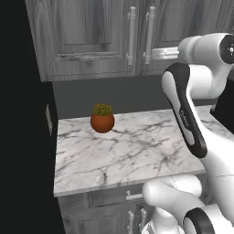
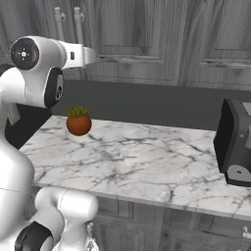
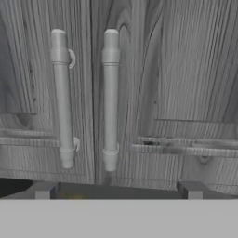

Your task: Move the syrup bottle and shaker from the cabinet to the dining counter.

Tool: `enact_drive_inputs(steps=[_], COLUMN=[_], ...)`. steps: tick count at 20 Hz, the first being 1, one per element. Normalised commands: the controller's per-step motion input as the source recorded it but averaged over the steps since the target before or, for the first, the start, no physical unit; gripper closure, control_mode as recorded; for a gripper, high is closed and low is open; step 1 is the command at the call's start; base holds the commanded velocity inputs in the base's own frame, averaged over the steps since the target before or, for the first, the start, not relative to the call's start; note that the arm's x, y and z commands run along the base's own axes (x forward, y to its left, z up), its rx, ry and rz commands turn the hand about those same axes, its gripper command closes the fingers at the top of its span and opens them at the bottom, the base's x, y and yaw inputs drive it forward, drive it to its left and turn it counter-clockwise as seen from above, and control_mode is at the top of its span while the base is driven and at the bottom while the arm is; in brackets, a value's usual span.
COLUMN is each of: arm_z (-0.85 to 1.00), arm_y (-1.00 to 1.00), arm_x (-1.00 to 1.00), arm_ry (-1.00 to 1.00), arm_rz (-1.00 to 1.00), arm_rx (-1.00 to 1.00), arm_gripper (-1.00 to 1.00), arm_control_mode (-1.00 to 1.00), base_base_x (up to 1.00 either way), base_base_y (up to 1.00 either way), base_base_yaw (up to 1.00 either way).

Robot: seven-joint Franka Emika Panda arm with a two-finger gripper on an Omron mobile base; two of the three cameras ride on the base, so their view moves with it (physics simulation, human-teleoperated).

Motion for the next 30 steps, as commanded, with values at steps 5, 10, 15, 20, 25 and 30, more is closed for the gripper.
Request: enact_drive_inputs(steps=[5,10,15,20,25,30], arm_z=[0.00,0.00,0.00,0.00,0.00,-0.06], arm_y=[0.05,0.10,0.07,0.06,0.14,0.15], arm_x=[0.36,0.36,0.55,0.65,0.63,0.60], arm_ry=[0.00,0.01,0.06,0.04,0.00,0.00], arm_rz=[0.00,0.00,0.00,0.00,0.00,0.00], arm_rx=[0.00,0.00,0.00,0.00,0.00,0.00], arm_gripper=[-1.00,-1.00,-1.00,-1.00,-1.00,-1.00], arm_control_mode=[-1.00,-1.00,-1.00,-1.00,-1.00,-1.00], base_base_x=[0.00,0.00,0.00,0.00,0.00,0.00], base_base_y=[0.00,0.00,0.00,0.00,0.00,0.00], base_base_yaw=[0.00,0.00,0.00,0.00,0.00,0.00])
